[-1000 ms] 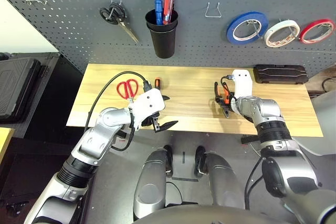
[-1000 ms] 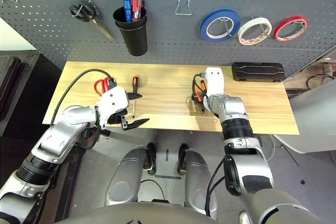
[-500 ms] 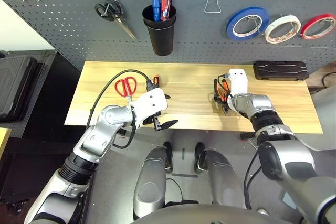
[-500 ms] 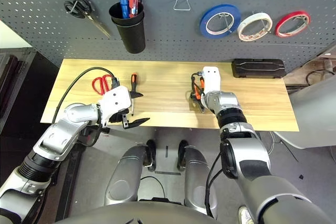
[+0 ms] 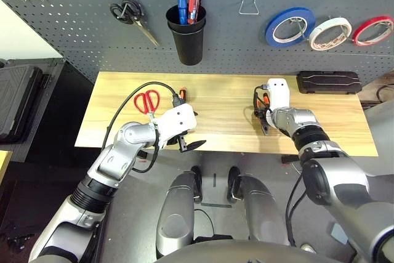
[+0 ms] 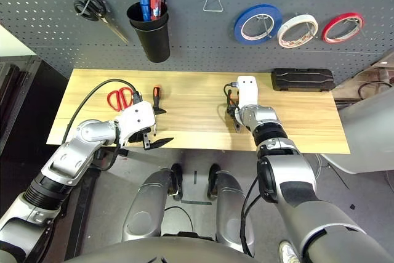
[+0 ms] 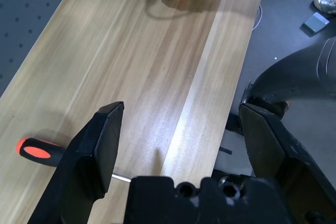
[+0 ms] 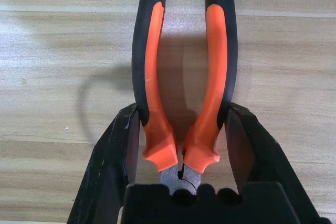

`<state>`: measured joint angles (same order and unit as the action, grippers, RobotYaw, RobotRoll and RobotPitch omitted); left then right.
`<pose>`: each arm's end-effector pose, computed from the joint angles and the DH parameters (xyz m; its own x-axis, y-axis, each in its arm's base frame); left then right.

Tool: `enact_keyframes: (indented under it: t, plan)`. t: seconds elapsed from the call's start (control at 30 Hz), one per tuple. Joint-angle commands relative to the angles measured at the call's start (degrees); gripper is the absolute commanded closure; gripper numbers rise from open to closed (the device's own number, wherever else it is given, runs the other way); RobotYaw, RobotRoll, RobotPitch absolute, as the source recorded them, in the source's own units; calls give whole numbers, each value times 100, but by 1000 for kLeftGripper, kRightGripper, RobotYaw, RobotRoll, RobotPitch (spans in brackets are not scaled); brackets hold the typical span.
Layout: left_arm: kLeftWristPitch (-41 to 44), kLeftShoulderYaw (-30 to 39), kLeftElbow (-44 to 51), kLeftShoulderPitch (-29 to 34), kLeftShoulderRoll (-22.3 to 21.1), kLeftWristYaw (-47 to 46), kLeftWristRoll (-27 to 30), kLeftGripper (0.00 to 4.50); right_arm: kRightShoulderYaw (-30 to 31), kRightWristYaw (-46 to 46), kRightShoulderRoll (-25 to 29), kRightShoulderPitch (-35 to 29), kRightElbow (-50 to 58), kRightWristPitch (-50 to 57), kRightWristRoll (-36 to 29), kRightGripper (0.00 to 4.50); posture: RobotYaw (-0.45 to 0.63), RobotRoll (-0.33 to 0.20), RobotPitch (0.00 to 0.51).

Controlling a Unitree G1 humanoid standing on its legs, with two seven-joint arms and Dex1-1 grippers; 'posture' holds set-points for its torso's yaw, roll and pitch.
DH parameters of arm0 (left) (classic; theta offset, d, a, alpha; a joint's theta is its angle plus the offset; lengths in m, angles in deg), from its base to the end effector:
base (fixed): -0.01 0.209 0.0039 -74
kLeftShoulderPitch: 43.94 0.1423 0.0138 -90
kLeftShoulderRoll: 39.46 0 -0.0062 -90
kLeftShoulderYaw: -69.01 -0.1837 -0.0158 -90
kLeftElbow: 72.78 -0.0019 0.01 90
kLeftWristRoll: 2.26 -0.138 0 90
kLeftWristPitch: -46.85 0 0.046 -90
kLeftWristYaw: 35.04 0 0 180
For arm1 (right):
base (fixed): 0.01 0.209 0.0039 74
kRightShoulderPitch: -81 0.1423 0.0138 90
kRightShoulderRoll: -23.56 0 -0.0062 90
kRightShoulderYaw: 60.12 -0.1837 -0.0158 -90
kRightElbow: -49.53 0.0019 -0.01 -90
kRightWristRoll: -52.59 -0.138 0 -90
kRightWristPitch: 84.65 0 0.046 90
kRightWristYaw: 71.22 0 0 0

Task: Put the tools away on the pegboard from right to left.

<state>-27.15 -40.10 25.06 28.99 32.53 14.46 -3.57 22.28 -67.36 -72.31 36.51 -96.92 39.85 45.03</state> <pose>0.2446 0.1769 0.1148 0.4606 -0.7403 -0.4897 0.8750 0.2862 0.3904 0.3213 -0.1713 0.0543 0.7018 0.0470 -0.7108 -0.0016 0.9979 0.0645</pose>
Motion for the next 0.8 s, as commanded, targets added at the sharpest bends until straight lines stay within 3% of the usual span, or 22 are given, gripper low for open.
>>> enact_keyframes:
  t: [0.03,0.4,0.8]
  plan:
    - [-104,-87,-147,1,-31,59,-115,0,-19,-51,-96,-261,-62,98,26,1924,227,0,299]
    - [-292,-6,-341,-79,10,30,-153,0,150,242,-80,-479,757,245,24,1924,236,0,278]
    - [-569,761,192,256,450,-158,705,0,998,1610,713,-1874,4022,-893,315,1924,238,0,254]
